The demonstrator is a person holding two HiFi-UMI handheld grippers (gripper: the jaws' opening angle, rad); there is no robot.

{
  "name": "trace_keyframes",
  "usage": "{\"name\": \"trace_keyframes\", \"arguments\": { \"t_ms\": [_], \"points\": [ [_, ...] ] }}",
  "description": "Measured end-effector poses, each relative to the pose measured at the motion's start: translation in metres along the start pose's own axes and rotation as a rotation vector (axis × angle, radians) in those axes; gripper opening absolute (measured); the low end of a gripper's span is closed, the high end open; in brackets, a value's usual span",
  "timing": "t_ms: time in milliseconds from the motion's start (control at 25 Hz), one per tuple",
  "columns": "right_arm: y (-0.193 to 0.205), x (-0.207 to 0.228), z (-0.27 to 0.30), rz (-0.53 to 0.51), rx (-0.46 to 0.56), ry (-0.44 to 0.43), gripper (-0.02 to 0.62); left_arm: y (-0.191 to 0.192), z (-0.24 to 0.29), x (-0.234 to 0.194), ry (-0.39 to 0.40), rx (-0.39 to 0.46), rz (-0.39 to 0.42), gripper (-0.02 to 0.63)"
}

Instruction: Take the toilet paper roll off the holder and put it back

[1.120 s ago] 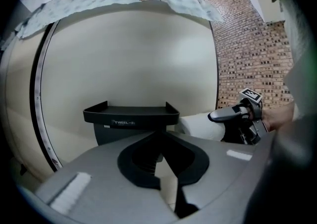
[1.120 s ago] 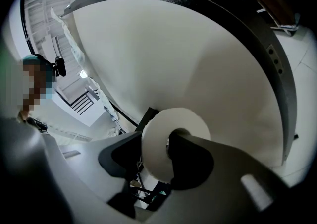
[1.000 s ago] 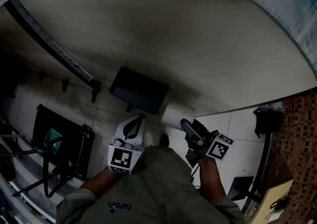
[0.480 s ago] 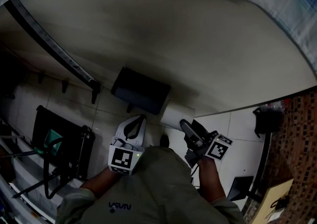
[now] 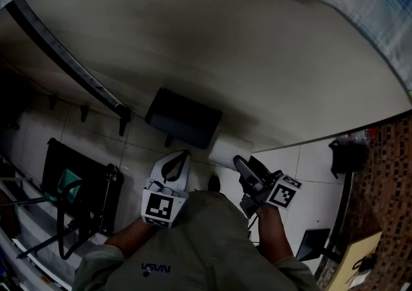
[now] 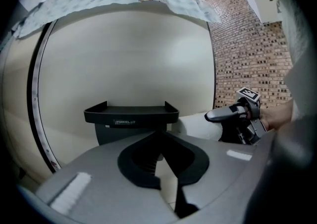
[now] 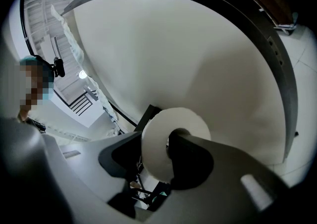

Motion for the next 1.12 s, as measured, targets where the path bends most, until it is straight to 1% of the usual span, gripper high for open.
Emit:
{"name": "trace_keyframes", "arguments": {
  "t_ms": [240, 440, 560, 600, 800, 920, 1120],
  "points": [
    [0.0, 0.0, 0.0, 0.002, -0.002, 0.0, 0.16, 0.002, 0.002, 0.0, -0.004, -0.011, -0.007, 0.003],
    [0.001, 0.001, -0.001, -0.001, -0.004, 0.003, 0.16, 0.009, 0.003, -0.006, -0.054, -0.015, -0.006, 0.005],
    [0.001, 0.0, -0.001, 0.0, -0.003, 0.003, 0.16, 0.009, 0.004, -0.007, -0.065, -0.033, -0.007, 0.005],
    [0.0, 0.0, -0.001, 0.001, -0.002, 0.004, 0.16, 0.011, 0.005, -0.006, -0.066, -0.043, -0.009, 0.015],
    [-0.002, 0.002, -0.001, 0.003, 0.01, 0.008, 0.16, 0.021, 0.015, -0.002, -0.072, -0.09, 0.002, 0.15],
    [-0.003, 0.001, -0.001, 0.005, 0.012, 0.004, 0.16, 0.024, 0.019, -0.003, -0.096, -0.114, -0.006, 0.221],
    [-0.004, 0.0, 0.001, 0.005, 0.008, -0.001, 0.16, 0.03, 0.024, -0.007, -0.142, -0.145, -0.038, 0.261]
  ]
}}
Point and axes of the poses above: the fingertips, and each gripper's own axes: z forward along the fingers, x to its right, y out of its underside, the point moved 2 cm from there along -z, backward along the fingers, and after that the axes turned 6 degrees about z, right-handed, at the moved point
